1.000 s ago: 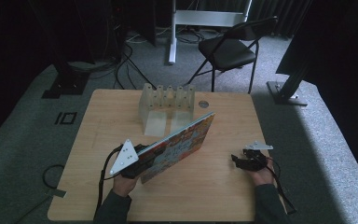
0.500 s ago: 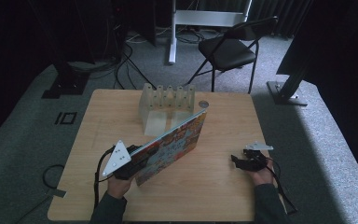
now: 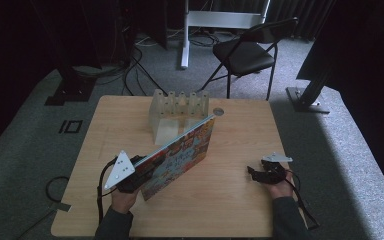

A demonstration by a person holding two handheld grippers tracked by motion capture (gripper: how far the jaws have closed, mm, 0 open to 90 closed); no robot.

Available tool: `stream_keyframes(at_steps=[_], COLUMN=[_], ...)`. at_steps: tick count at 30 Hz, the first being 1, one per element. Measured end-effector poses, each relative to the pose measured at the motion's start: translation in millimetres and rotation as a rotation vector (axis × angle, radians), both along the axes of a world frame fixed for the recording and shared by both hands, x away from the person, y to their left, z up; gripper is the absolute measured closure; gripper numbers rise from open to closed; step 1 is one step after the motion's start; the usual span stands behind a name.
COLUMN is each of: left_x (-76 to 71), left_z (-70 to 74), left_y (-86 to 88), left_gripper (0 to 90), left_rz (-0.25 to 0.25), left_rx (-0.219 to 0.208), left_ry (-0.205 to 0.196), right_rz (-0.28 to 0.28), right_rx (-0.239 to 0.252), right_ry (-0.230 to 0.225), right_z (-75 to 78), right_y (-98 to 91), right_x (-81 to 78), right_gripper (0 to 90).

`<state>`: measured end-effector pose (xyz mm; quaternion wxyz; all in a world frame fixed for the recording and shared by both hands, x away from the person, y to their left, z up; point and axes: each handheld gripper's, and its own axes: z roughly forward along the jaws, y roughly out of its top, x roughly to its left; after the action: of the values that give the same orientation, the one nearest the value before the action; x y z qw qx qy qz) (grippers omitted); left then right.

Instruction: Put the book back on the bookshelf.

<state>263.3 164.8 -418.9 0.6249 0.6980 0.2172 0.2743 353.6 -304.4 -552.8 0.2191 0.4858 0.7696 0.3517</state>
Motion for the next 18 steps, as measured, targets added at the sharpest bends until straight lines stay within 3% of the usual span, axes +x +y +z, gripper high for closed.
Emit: stream_keyframes(at_steps=[18], left_x=[-1.9], left_z=[-0.5], left_y=[8.8], left_gripper=[80.2], left_rz=[0.038], left_rx=[-0.014], left_ry=[0.004], right_rz=[-0.004], right_rx=[-0.001], right_ry=[0.002], right_z=[-0.1], right_y=[-0.1], right_x=[0.4], right_gripper=[27.9])
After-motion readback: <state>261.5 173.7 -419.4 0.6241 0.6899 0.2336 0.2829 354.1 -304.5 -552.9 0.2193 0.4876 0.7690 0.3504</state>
